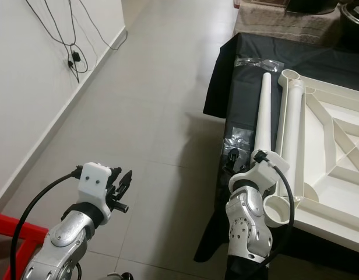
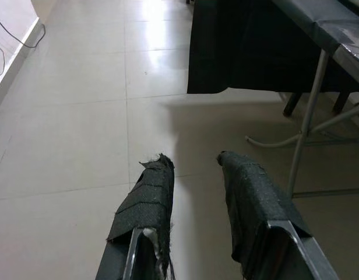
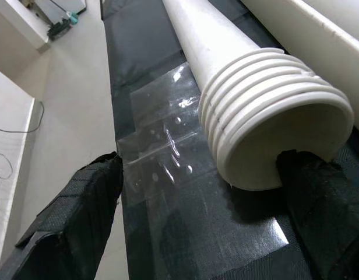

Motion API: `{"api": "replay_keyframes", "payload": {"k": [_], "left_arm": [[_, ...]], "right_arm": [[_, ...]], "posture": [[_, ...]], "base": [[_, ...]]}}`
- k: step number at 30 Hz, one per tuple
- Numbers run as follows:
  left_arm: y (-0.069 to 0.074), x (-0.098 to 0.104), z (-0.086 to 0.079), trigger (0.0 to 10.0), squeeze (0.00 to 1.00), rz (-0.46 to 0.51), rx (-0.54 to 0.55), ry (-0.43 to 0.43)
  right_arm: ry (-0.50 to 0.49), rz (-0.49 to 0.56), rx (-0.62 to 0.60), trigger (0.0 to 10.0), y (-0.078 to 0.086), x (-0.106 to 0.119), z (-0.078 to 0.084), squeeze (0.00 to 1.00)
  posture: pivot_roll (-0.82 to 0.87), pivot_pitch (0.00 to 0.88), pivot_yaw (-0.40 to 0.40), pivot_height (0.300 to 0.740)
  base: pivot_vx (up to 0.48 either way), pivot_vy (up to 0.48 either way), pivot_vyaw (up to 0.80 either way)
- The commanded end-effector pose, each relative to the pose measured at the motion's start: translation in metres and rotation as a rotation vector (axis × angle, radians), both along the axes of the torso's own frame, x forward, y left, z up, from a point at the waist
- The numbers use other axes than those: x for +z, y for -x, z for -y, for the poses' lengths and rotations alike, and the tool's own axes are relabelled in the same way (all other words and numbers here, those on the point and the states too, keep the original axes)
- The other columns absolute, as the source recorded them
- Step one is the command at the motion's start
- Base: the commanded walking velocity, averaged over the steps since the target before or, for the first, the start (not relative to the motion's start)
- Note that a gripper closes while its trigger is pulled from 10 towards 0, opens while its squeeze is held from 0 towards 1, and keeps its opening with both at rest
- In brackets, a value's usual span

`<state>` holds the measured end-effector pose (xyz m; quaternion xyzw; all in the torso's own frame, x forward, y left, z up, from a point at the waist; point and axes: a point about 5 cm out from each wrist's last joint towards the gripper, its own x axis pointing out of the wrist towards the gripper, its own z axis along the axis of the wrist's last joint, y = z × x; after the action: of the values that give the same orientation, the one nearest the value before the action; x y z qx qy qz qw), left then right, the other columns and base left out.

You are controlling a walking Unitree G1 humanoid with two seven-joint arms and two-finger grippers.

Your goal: Building children table

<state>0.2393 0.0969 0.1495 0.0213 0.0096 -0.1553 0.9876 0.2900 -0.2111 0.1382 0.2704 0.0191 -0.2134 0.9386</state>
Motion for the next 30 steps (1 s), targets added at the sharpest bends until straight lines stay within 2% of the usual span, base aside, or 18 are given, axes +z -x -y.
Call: {"api": "replay_keyframes", "payload": {"k": [1,8,19,23,30], "left_arm": [[0.005,-0.002,0.0,10.0,0.0,-0.014,-0.005,-0.003],[0.003,-0.003,0.0,10.0,0.0,-0.016,-0.007,-0.007],[0.004,-0.002,0.0,10.0,0.0,-0.02,-0.005,-0.009],[0.007,0.001,0.0,10.0,0.0,-0.019,-0.004,-0.005],[0.012,0.003,-0.002,10.0,0.0,-0.022,0.006,-0.001]], "right_arm": [[-0.009,-0.011,-0.014,10.0,0.0,-0.004,0.005,0.0],[-0.001,0.022,-0.019,10.0,-0.004,0.003,0.006,0.0],[-0.014,0.043,-0.039,10.0,-0.014,0.001,0.005,0.0],[0.009,0.026,-0.049,10.0,-0.025,-0.005,0.012,0.0],[0.007,0.021,-0.094,10.0,-0.034,-0.006,0.022,0.0]], "posture": [[0.08,0.194,-0.063,0.74],[0.08,0.197,-0.059,0.74],[0.09,0.2,-0.065,0.74],[0.09,0.225,-0.071,0.74],[0.1,0.243,-0.074,0.74]], "base": [[0.0,0.0,0.0],[0.0,0.0,0.0],[0.0,0.0,0.0],[0.0,0.0,0.0],[0.0,0.0,0.0]]}}
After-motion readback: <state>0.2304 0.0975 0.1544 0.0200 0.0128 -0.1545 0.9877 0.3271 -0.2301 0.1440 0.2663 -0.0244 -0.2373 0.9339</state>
